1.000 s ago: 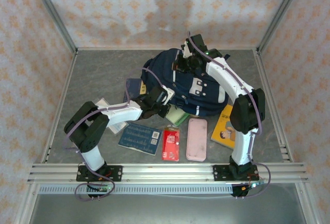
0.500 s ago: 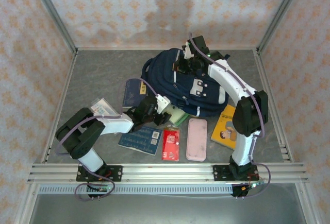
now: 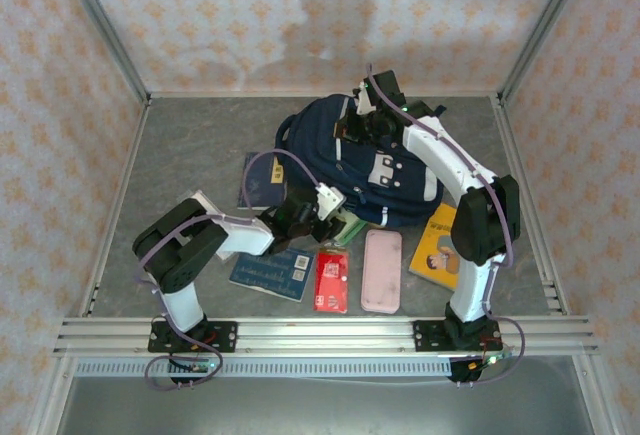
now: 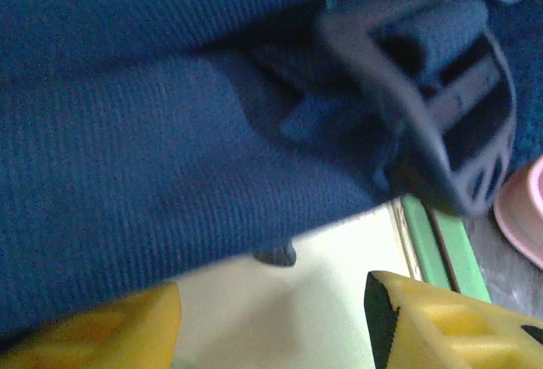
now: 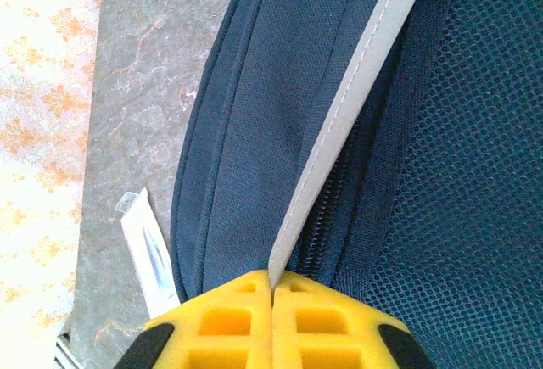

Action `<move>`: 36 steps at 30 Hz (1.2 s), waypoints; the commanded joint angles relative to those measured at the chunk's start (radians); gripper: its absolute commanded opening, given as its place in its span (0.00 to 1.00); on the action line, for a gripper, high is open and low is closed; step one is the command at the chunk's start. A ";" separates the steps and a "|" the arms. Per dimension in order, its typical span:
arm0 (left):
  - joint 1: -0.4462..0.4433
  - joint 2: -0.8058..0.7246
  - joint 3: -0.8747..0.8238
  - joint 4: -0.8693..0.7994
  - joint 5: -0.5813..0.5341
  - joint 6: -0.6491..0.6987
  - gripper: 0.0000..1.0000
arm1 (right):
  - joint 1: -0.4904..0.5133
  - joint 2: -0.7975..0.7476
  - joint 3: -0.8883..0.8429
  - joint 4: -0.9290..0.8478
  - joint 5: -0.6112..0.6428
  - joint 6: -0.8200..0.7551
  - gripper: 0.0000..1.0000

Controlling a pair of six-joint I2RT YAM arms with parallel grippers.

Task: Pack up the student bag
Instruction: Unzip the student bag at the top-center of the table.

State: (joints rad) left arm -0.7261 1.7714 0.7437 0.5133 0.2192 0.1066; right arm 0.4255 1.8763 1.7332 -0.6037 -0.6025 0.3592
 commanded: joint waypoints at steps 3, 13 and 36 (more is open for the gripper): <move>-0.002 0.056 0.078 -0.016 -0.048 0.024 0.58 | 0.009 -0.064 0.020 0.077 -0.040 0.020 0.00; 0.012 0.096 0.137 -0.068 -0.086 0.021 0.20 | 0.010 -0.062 0.025 0.056 -0.031 0.014 0.00; 0.136 -0.079 0.090 -0.220 -0.177 -0.100 0.00 | 0.020 -0.031 -0.008 -0.062 0.149 -0.125 0.00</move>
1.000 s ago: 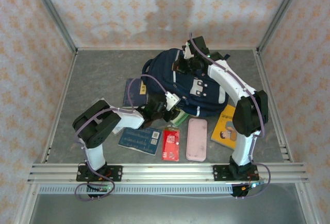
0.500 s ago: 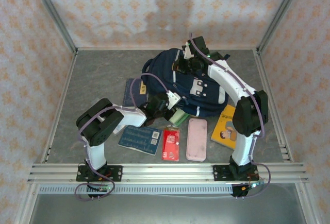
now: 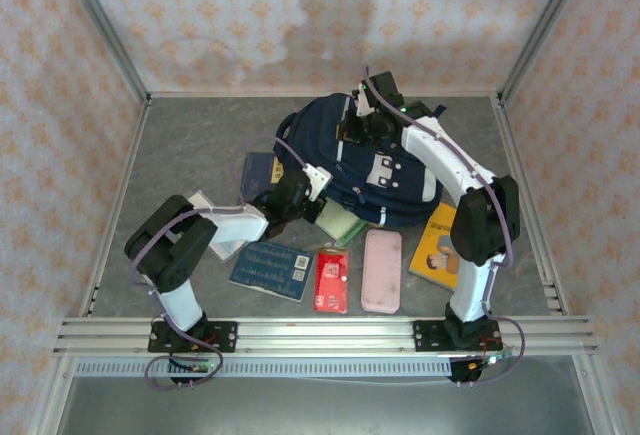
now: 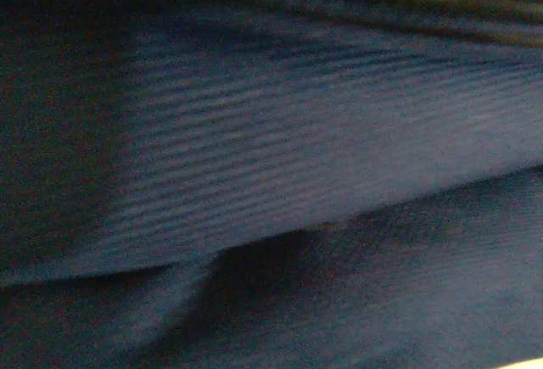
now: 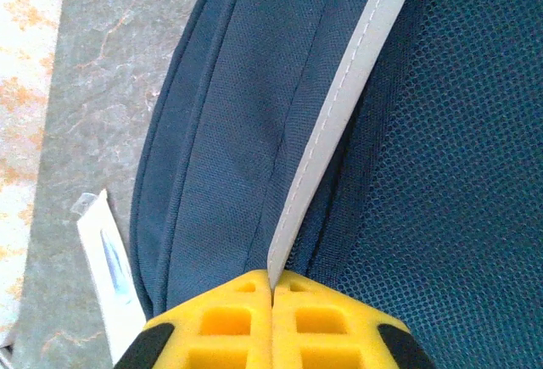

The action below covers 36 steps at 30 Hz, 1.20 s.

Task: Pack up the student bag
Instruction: Unzip the student bag at the top-center of the table.

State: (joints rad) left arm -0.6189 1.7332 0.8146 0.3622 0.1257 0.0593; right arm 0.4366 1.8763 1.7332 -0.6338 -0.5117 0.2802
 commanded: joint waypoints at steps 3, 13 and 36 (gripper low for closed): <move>0.042 -0.061 0.046 -0.139 -0.094 -0.070 0.00 | 0.020 -0.013 0.003 -0.053 0.091 -0.066 0.00; 0.044 -0.092 0.128 -0.330 -0.078 -0.141 0.00 | 0.072 -0.007 0.096 -0.145 0.256 -0.059 0.44; 0.035 -0.049 0.330 -0.644 0.146 -0.394 0.00 | 0.065 -0.670 -0.913 0.198 0.337 1.016 0.71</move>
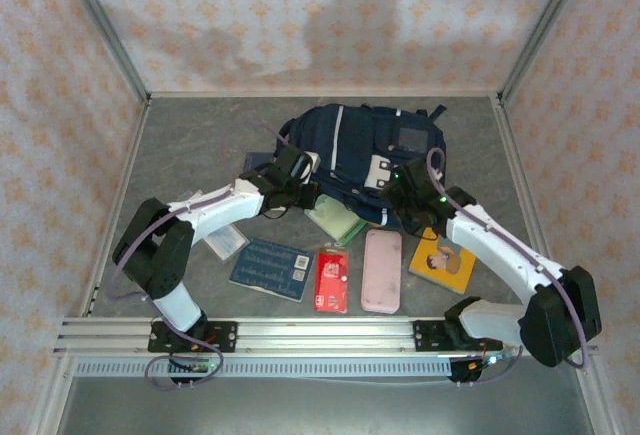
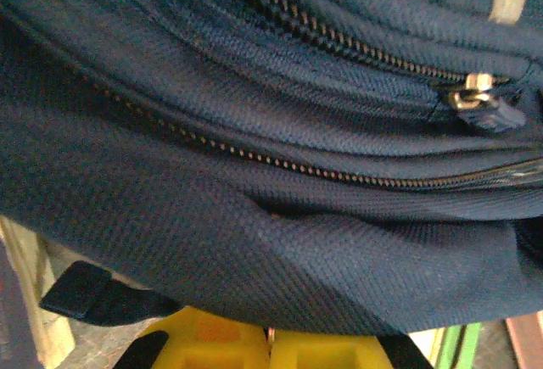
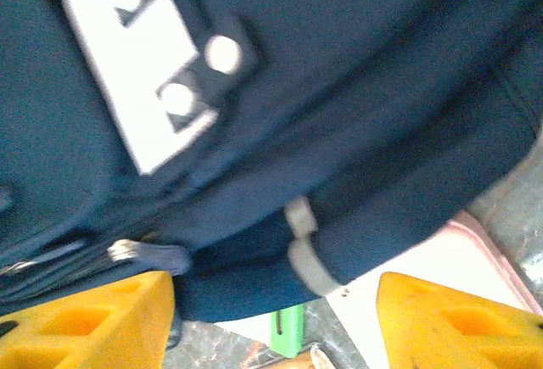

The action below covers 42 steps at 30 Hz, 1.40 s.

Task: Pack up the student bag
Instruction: Unzip the student bag at the top-center of the table.

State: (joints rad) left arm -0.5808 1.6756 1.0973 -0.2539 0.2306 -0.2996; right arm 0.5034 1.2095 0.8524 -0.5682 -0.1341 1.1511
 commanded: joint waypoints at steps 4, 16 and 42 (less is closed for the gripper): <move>-0.022 0.002 0.046 -0.033 0.039 -0.034 0.00 | -0.013 0.046 -0.099 0.252 -0.024 0.175 0.79; -0.036 -0.017 0.010 -0.054 0.056 -0.035 0.00 | -0.166 0.170 -0.101 0.327 0.015 0.024 0.17; -0.013 0.059 0.218 -0.259 0.039 0.032 0.00 | -0.393 0.238 0.244 0.006 -0.042 -0.309 0.25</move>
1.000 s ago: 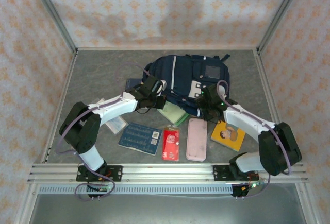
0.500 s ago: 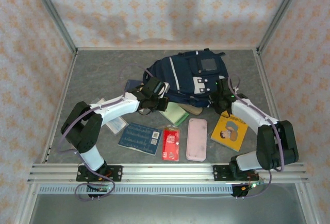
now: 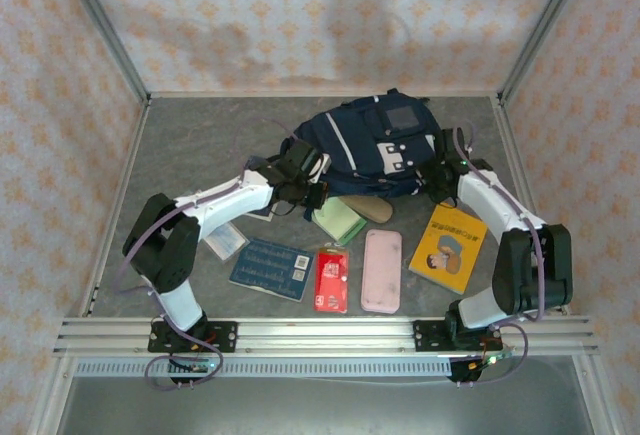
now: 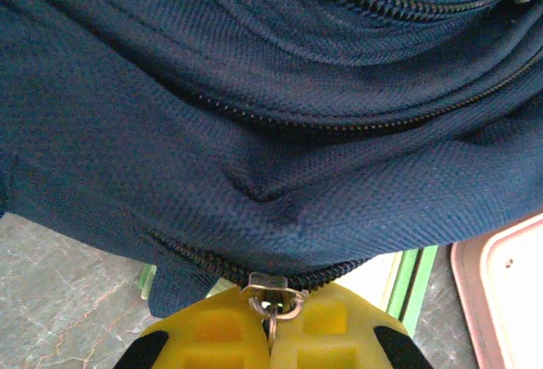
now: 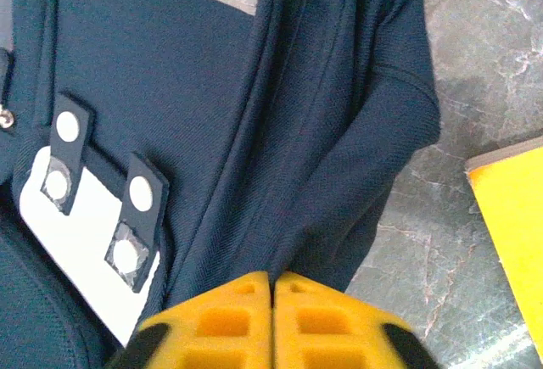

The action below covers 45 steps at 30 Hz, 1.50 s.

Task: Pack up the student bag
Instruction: Unzip the student bag at the top-center of the table.

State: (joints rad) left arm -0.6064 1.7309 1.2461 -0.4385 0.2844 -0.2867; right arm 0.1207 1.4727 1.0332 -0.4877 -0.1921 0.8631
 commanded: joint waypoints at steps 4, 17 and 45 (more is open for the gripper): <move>0.012 0.006 0.148 -0.130 -0.014 0.042 0.00 | 0.020 -0.138 0.036 -0.079 -0.068 0.075 0.52; -0.039 0.001 0.276 -0.208 0.028 0.025 0.00 | 0.300 -0.246 -0.032 0.085 -0.162 0.449 0.74; -0.062 -0.060 0.139 -0.207 0.066 0.001 0.00 | 0.275 -0.256 -0.205 0.148 -0.034 0.410 0.00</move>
State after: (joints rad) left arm -0.7094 1.7378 1.4097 -0.6201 0.3534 -0.3042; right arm 0.4355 1.2480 0.8146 -0.2783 -0.3225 1.3666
